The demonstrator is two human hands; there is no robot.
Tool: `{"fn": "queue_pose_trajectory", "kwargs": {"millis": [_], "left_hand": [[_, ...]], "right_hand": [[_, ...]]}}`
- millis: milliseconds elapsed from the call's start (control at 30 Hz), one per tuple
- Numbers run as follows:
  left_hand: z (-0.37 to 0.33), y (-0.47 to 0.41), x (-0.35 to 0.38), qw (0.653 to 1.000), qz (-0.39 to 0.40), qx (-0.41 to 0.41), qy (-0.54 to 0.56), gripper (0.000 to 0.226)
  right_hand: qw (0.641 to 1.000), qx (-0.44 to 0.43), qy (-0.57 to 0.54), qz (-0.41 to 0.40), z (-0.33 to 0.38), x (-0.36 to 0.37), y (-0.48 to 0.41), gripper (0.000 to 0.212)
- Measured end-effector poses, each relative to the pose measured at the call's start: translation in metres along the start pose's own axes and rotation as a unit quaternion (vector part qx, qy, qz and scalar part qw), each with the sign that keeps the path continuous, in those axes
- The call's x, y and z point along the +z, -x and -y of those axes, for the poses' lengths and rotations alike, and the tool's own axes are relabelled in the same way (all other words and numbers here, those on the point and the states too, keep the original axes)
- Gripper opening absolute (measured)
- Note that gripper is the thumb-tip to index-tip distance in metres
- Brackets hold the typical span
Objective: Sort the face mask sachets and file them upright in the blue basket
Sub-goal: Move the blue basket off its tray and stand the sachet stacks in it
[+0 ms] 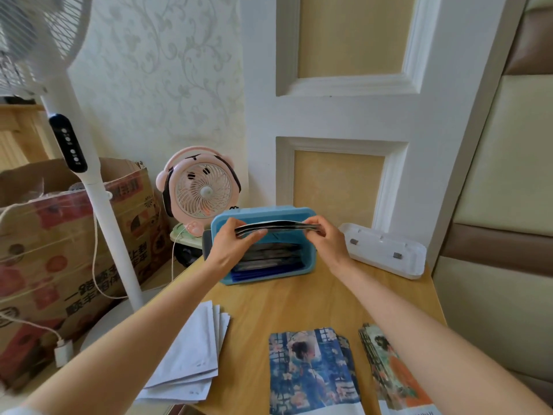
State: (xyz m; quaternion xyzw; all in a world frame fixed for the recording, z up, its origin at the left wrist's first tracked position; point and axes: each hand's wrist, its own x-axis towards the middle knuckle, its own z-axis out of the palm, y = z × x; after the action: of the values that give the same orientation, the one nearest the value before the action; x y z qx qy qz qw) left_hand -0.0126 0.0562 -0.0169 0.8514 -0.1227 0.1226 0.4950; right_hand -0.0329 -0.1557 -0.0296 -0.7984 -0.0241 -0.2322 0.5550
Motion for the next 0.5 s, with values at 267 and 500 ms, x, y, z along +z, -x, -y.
{"fn": "queue_pose_trajectory", "kwargs": {"millis": [267, 500], "left_hand": [[0.035, -0.026, 0.016, 0.999, -0.018, -0.003, -0.047, 0.032], [0.048, -0.036, 0.020, 0.950, -0.034, 0.053, -0.306, 0.038]], "right_hand": [[0.979, -0.041, 0.191, 0.058, -0.033, 0.019, -0.024, 0.033], [0.921, -0.169, 0.346, 0.052, -0.050, 0.034, -0.024, 0.018]]}}
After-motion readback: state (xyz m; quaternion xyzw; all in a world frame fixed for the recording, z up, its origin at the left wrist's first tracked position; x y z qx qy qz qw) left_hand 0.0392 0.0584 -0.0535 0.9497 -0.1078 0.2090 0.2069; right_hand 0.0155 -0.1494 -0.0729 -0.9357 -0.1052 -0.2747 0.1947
